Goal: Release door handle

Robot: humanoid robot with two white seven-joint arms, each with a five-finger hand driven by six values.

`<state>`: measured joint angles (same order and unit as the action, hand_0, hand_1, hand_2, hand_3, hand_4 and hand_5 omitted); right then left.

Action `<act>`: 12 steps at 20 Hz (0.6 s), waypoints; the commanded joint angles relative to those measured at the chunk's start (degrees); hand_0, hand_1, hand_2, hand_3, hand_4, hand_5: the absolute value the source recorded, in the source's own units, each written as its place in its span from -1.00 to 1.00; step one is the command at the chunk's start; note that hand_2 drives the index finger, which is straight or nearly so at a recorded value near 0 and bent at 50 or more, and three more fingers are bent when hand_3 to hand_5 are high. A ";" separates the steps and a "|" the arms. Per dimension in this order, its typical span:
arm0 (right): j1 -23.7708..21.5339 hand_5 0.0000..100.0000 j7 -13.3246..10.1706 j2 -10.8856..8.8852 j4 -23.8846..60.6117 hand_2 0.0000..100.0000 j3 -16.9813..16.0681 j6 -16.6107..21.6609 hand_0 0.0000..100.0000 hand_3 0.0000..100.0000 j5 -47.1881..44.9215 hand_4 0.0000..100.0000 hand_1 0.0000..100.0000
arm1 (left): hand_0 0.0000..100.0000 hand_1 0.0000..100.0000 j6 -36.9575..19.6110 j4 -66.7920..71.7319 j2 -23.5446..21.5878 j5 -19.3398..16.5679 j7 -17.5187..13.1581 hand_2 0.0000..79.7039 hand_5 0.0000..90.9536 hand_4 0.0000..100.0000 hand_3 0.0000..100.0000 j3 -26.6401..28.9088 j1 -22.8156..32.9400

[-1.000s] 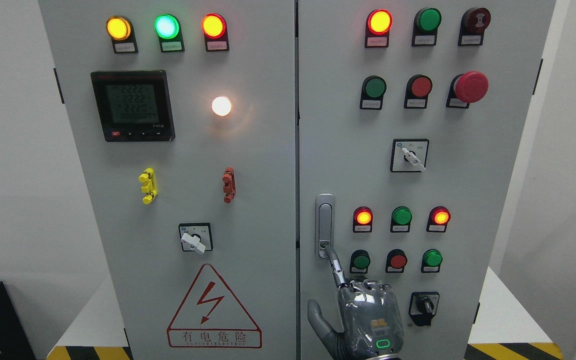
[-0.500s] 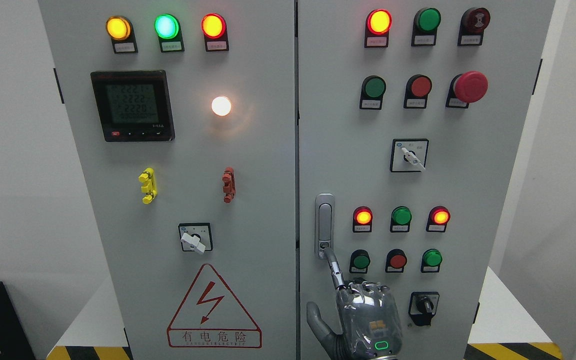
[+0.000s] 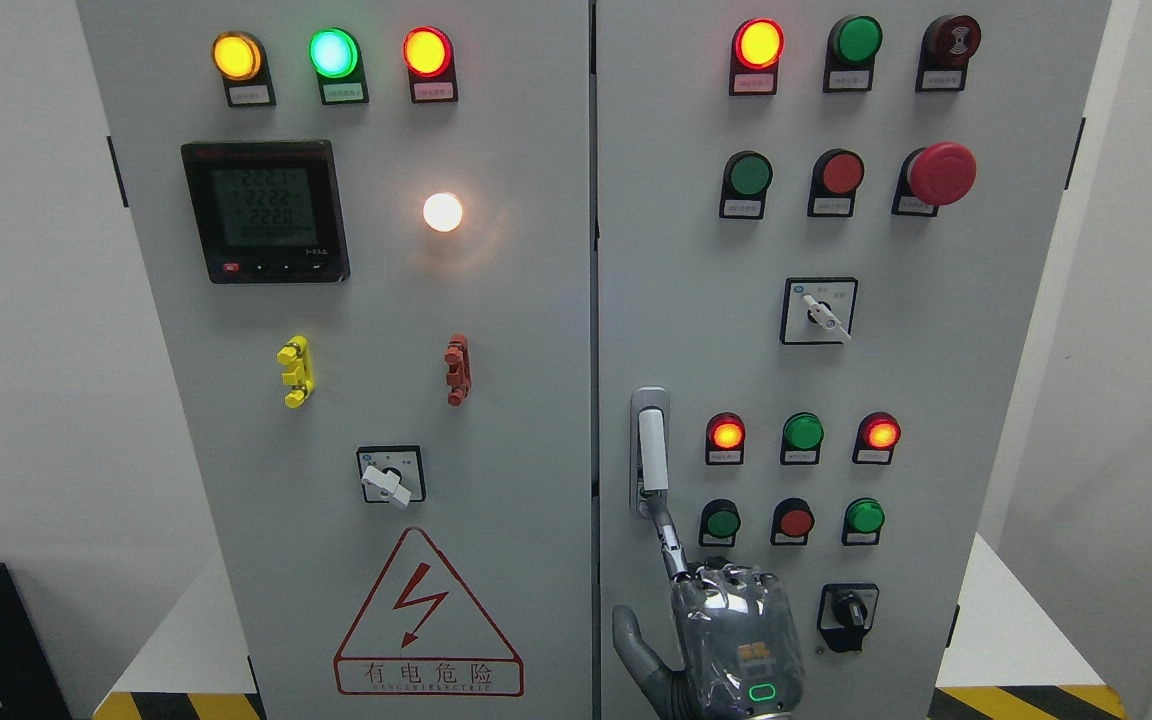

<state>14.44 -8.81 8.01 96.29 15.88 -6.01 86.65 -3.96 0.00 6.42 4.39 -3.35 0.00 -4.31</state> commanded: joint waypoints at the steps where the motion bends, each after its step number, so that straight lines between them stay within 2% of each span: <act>1: -0.73 0.87 -0.16 -0.01 -0.14 -1.00 0.03 -0.05 -0.04 0.90 0.01 0.77 -0.44 | -1.00 -1.00 0.00 -1.14 0.00 0.00 0.01 -0.94 -1.00 -0.98 -0.81 -1.23 0.00; 12: -0.47 0.87 -0.25 -0.10 0.48 -1.00 -0.06 0.04 -0.04 0.90 0.01 0.77 -0.44 | -1.00 -1.00 0.00 -1.14 0.00 0.00 0.01 -0.94 -1.00 -0.98 -0.81 -1.23 0.00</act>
<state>13.84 -8.83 7.97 96.21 15.86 -6.00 86.66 -3.96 0.00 6.42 4.39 -3.35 0.00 -4.31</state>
